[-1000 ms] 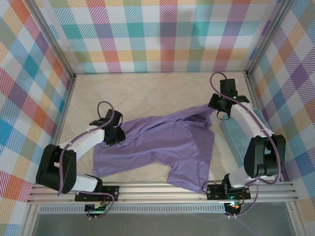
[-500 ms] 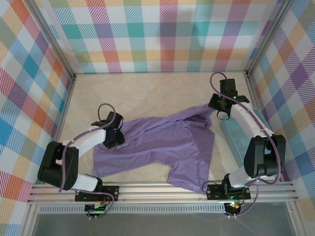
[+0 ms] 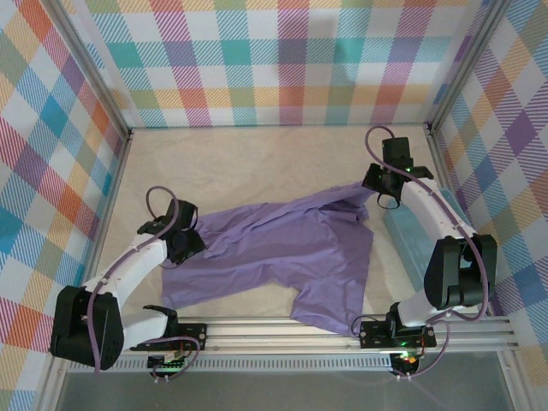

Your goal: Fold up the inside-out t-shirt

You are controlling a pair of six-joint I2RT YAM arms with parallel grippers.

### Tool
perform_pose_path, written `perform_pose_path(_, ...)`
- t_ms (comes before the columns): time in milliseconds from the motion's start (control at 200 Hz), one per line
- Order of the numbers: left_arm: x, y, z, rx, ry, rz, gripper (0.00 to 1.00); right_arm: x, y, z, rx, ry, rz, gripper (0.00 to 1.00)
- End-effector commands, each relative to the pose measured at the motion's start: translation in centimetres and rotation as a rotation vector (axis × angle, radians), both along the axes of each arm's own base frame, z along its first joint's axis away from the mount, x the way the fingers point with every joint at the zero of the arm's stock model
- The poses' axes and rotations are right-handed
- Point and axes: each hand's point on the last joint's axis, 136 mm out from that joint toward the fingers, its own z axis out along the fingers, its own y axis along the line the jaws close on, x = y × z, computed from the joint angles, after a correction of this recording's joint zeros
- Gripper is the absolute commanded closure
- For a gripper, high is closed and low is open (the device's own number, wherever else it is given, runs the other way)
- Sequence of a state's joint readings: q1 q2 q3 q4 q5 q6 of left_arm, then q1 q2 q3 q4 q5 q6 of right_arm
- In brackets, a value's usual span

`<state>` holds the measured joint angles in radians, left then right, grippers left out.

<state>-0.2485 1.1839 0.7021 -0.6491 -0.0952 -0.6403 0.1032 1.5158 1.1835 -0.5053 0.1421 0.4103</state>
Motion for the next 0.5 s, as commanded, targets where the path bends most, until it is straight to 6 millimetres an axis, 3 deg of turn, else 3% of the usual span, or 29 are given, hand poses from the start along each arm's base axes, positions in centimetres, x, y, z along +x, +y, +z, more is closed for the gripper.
perform_pose_path(0,2.8,-2.2,2.8,-0.008,-0.073,-0.082,0.46,0.2,-0.1,0.5,0.009,-0.016,0.003,1.0)
perform_pose_path(155,4.1,-2.8,0.4,0.0,0.039,-0.04,0.42,0.1,-0.2,0.4,0.004,-0.017,0.002,1.0)
perform_pose_path(330,3.6,-3.6,-3.3,-0.003,0.149,-0.038,0.42,0.0,-0.9,0.0,-0.022,0.004,-0.023,1.0)
perform_pose_path(495,1.7,-2.3,-5.3,0.033,0.215,-0.018,0.57,-0.2,-2.1,-0.8,-0.026,0.034,-0.075,1.0)
